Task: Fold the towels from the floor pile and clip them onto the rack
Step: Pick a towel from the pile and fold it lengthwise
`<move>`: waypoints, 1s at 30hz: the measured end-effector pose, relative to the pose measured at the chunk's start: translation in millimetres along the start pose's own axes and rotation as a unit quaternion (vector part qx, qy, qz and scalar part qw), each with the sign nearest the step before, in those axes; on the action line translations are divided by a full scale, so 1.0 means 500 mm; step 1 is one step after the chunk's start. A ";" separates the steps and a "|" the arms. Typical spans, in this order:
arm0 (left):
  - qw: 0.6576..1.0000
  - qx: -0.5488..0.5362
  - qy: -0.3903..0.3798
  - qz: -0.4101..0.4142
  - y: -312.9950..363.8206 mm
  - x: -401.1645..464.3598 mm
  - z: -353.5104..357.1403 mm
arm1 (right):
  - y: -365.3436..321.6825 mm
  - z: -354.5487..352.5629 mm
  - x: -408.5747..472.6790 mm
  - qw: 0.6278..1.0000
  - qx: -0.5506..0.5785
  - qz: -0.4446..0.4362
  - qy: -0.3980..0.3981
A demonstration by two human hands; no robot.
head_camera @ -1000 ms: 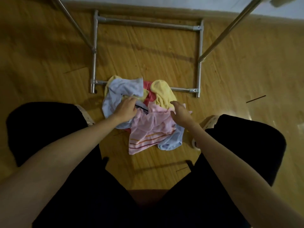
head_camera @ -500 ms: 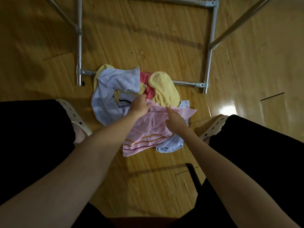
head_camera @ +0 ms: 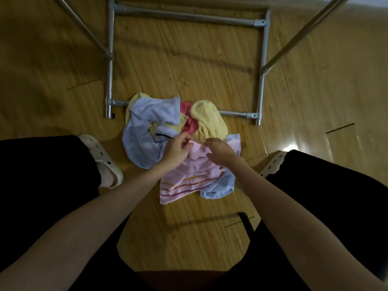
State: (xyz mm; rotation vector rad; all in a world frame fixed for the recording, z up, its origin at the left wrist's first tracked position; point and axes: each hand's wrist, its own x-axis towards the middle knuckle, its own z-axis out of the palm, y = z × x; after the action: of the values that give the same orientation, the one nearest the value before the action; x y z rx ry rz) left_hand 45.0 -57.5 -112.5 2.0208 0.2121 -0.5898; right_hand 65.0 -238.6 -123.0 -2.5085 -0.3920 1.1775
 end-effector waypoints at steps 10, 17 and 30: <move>0.972 -0.099 0.208 0.055 0.175 -0.145 -0.124 | -0.037 -0.065 -0.154 0.993 0.017 0.001 0.121; 0.939 -0.194 0.266 0.102 0.269 -0.277 -0.215 | -0.065 -0.111 -0.276 0.979 0.032 -0.010 0.200; 0.876 -0.271 0.393 0.059 0.300 -0.375 -0.368 | -0.156 -0.163 -0.405 0.884 0.331 0.026 0.330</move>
State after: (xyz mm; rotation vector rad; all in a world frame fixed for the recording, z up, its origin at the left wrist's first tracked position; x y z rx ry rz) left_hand -1.2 42.4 169.2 1.5929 0.6540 0.3822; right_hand -4.9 -261.5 96.8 -2.1109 0.2299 0.3053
